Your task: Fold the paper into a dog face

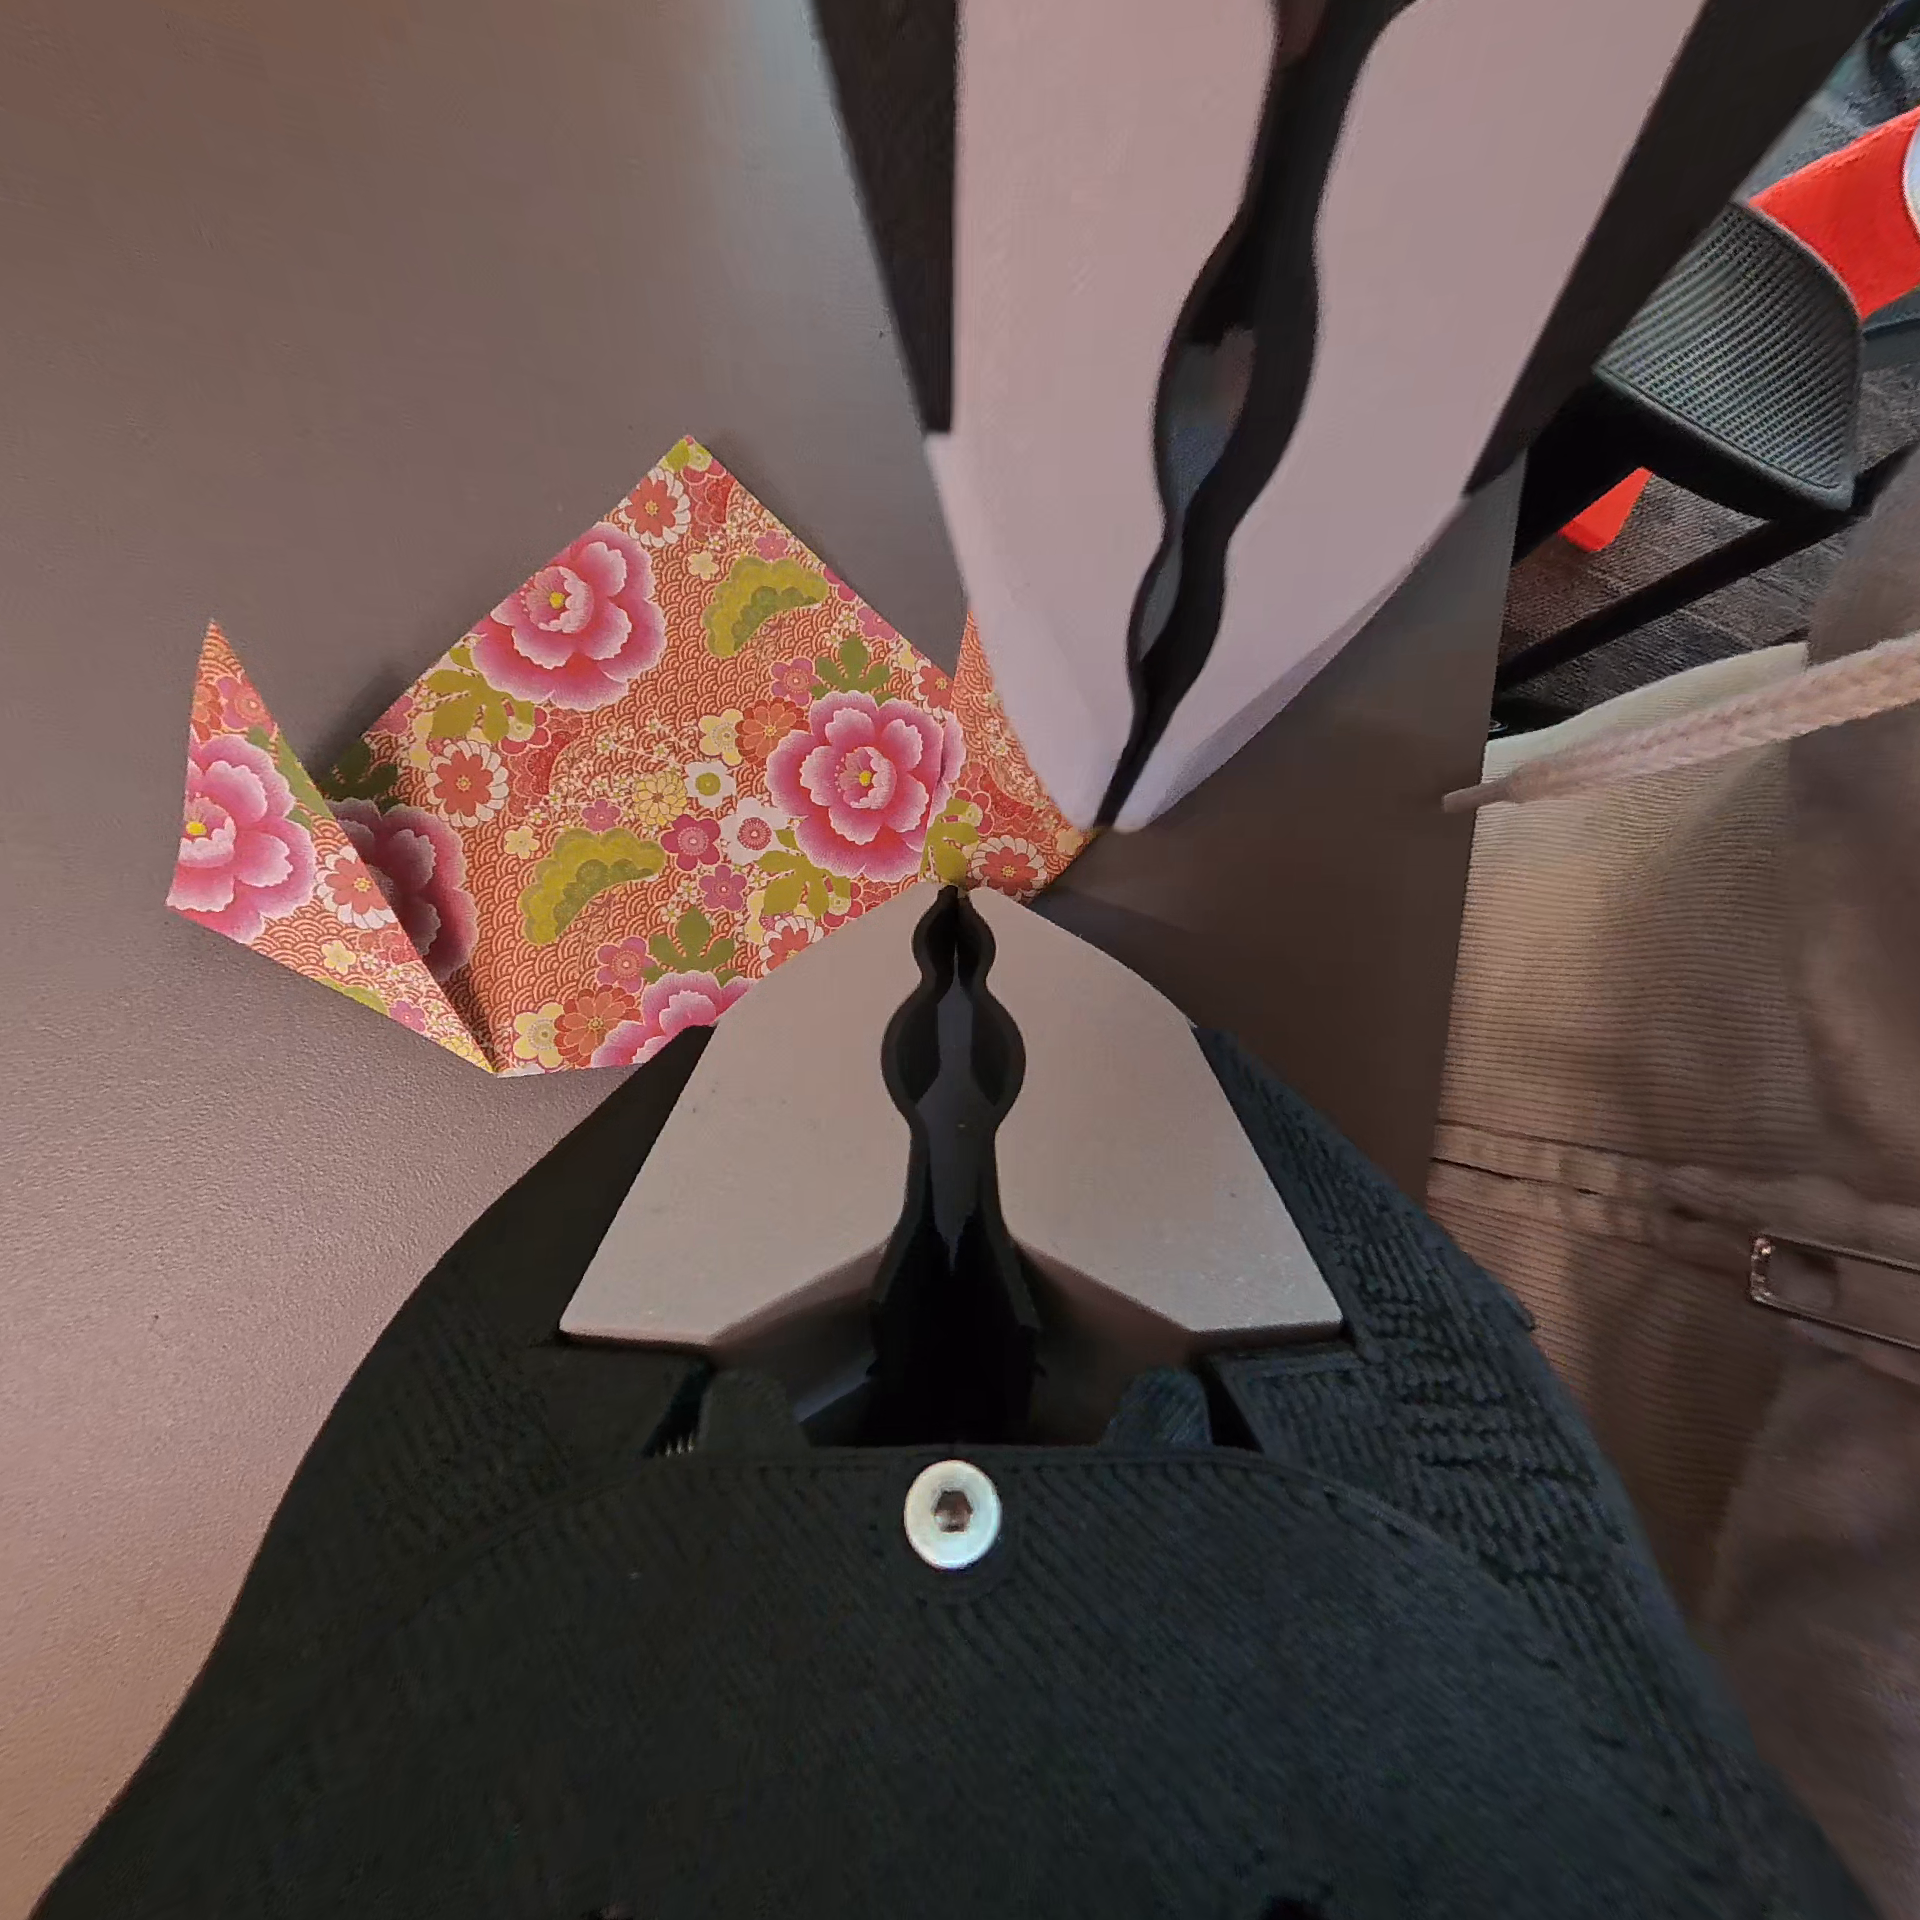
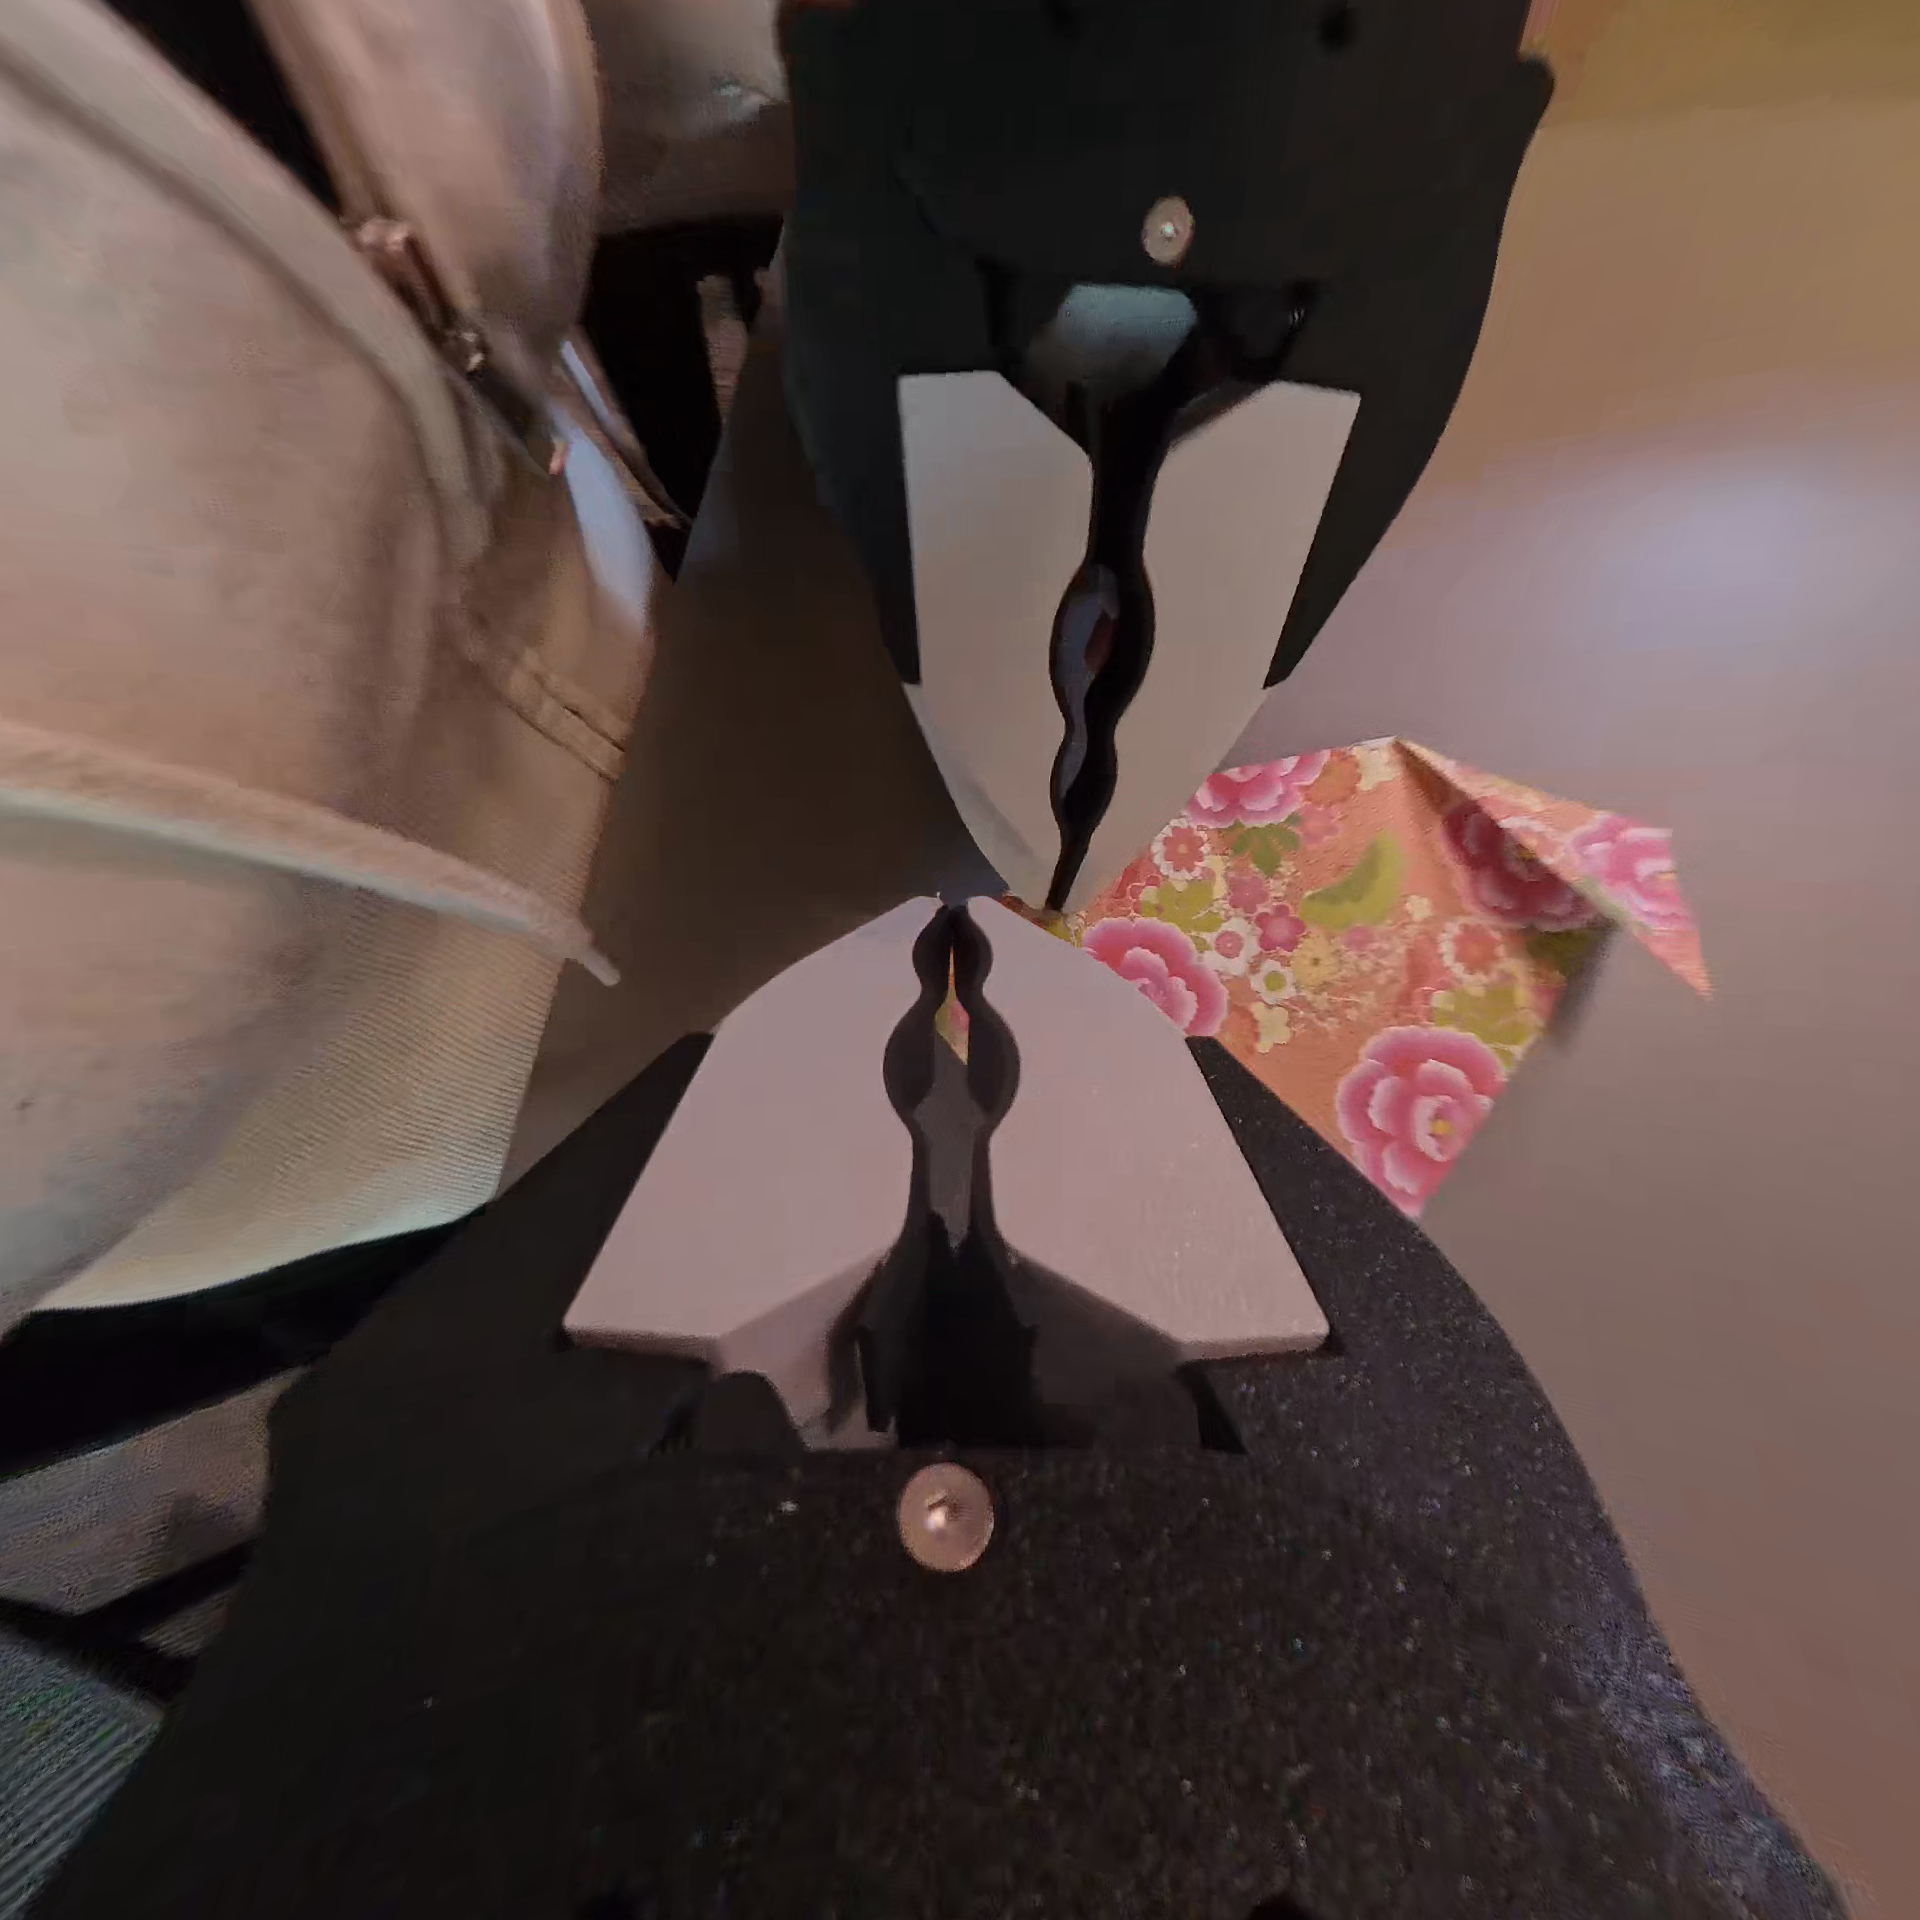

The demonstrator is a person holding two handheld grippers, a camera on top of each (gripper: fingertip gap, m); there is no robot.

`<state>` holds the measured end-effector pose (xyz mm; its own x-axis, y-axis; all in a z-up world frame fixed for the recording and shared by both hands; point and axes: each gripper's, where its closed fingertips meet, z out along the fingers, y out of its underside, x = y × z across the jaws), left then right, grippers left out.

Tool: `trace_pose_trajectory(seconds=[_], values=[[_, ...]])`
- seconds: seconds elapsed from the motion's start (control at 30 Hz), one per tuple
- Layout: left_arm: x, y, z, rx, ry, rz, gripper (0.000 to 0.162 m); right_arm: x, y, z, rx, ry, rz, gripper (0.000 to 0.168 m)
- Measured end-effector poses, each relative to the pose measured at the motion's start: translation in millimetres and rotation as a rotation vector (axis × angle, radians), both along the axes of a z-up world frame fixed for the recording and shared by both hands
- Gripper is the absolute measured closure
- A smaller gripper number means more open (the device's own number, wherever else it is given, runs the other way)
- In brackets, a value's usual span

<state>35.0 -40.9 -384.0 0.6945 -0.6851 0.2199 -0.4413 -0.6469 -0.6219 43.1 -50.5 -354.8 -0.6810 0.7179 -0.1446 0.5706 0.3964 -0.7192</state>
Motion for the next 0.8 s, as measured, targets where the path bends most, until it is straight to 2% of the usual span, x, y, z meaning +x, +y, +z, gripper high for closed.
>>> trace_pose_trajectory(seconds=[0.13, 0.27, 0.4, 0.5, 0.6, 0.67, 0.73, 0.8], values=[[0, 0, 0, 0.01, -0.001, -0.004, 0.161, -6, -9, -5, -0.174, -0.164, 0.011, 0.168], [0, 0, 0, 0.016, -0.004, -0.007, 0.161, -6, -4, -24, -0.087, -0.228, 0.011, 0.168], [-1, 0, -1, 0.009, -0.011, -0.015, 0.16, -3, -3, -24, -0.273, -0.404, -0.13, 0.168], [-1, 0, -1, 0.014, -0.011, -0.019, 0.16, 17, -3, -24, -0.312, -0.493, -0.158, 0.168], [-1, 0, -1, -0.001, -0.024, -0.023, 0.16, 50, -13, -24, -0.339, -0.613, -0.092, 0.168], [-1, 0, -1, -0.002, -0.019, -0.03, 0.16, 52, -14, -14, -0.294, -0.509, -0.037, 0.168], [-1, 0, -1, 0.002, -0.01, -0.033, 0.16, 24, -14, 19, -0.441, -0.323, -0.097, 0.168], [-1, 0, 0, 0.006, -0.006, -0.033, 0.161, 3, 2, 16, -0.355, -0.215, -0.177, 0.168]])
